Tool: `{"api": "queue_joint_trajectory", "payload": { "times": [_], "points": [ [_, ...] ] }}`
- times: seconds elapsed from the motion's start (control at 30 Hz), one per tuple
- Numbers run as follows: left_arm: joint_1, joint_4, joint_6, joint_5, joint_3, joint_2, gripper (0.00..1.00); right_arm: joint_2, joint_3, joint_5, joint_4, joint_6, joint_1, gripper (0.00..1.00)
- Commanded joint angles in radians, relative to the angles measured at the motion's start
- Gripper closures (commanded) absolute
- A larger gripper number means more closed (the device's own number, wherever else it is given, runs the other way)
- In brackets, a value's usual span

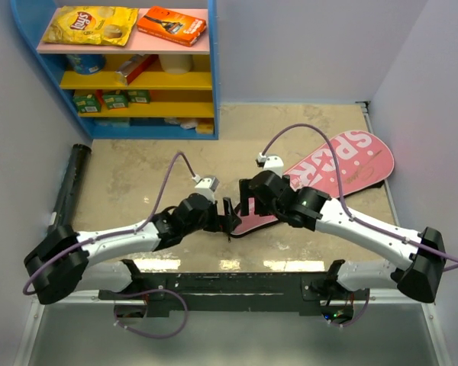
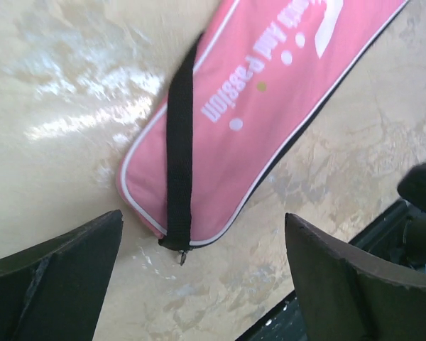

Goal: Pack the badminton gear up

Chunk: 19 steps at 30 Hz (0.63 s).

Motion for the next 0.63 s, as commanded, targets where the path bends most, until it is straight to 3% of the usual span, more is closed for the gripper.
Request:
{"api": "queue_joint_trajectory", "payload": {
  "times": [0.0, 0.23, 0.4, 0.6],
  "points": [
    [0.001, -0.302, 0.106, -0.179, 0.143, -0.095, 0.0, -0.003, 0.123, 0.135, -0.077, -0.058, -0.006, 0.01],
    [-0.001, -0.558, 0.17, -0.364, 0.311, -0.215, 0.0, -0.018, 0.246, 0.273, -0.126, -0.132, -0.013, 0.01],
    [-0.001, -0.605, 0.245, -0.444, 0.42, -0.261, 0.0, -0.053, 0.283, 0.33, -0.114, -0.159, -0.018, 0.01],
    [0.001, -0.59, 0.279, -0.512, 0.465, -0.287, 0.0, -0.199, 0.21, 0.25, 0.004, -0.196, -0.018, 0.01]
  ]
}}
